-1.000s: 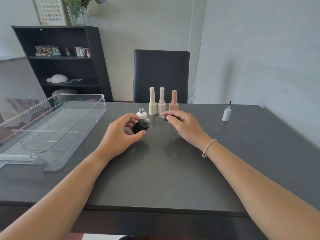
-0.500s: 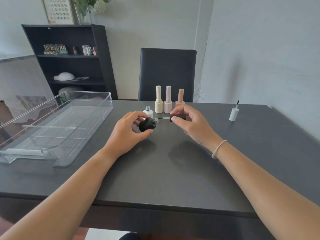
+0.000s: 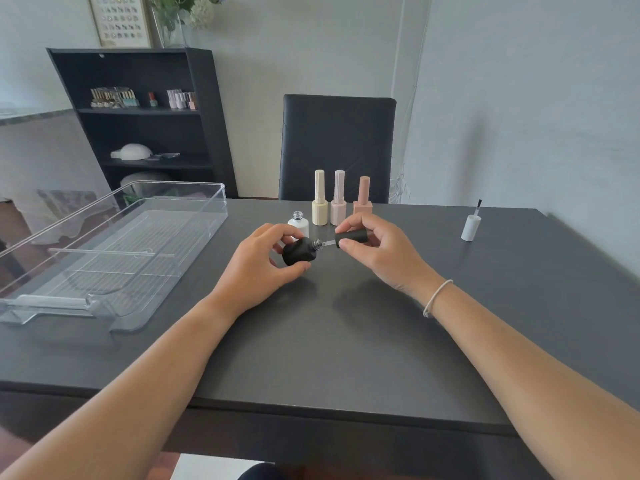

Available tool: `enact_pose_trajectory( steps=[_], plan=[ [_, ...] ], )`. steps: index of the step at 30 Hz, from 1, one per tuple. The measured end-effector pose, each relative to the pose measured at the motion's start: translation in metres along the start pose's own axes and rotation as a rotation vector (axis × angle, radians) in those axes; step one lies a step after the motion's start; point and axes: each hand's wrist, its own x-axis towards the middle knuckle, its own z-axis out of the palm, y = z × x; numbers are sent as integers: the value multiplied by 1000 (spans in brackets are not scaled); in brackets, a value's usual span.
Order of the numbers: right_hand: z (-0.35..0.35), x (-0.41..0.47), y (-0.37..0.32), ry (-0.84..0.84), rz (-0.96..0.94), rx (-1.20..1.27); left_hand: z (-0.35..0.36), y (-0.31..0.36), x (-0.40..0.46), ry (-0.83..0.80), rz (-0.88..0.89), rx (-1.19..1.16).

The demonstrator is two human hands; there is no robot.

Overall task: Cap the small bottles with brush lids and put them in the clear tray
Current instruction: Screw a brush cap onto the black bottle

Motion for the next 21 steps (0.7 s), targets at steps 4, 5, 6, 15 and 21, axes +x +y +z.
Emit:
enact_pose_trajectory(
  steps=[4, 5, 6, 15, 21],
  plan=[
    [4, 0, 0, -25, -43, -82, 3, 2, -1, -13, 20, -2],
    [4, 0, 1, -30, -59, -91, 4, 3, -1, -16, 26, -3],
    [5, 1, 3, -35, -73, -101, 4, 4, -1, -19, 34, -5],
    [7, 4, 8, -45, -63, -254, 7, 10, -1, -27, 63, -31],
    [6, 3, 9, -144, -18, -263, 7, 12, -1, -17, 65, -39]
  ],
)
